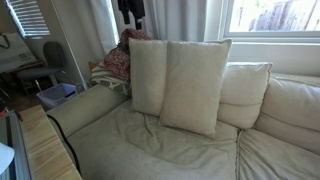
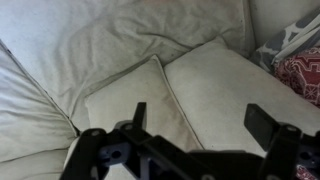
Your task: Pick up the pillows and place them upright
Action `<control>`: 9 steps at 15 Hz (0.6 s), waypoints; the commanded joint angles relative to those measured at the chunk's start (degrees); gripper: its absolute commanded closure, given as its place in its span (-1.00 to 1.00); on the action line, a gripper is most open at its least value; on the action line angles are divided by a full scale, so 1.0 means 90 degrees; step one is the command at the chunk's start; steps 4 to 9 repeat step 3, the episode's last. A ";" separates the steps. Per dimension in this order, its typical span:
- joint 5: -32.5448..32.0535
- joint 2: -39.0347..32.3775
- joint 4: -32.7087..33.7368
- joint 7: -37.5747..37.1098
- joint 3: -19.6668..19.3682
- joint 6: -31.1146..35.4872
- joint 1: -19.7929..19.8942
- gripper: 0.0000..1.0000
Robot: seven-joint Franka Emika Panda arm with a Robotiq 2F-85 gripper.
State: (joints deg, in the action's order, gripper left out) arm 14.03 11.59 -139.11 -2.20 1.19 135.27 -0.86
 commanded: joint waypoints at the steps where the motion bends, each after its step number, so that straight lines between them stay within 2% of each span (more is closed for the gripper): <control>1: -0.0023 0.0060 -0.0036 0.0002 -0.0041 -0.0015 -0.0039 -1.00; 9: -0.0029 0.0097 -0.0077 0.0017 -0.0042 -0.0014 -0.0041 -1.00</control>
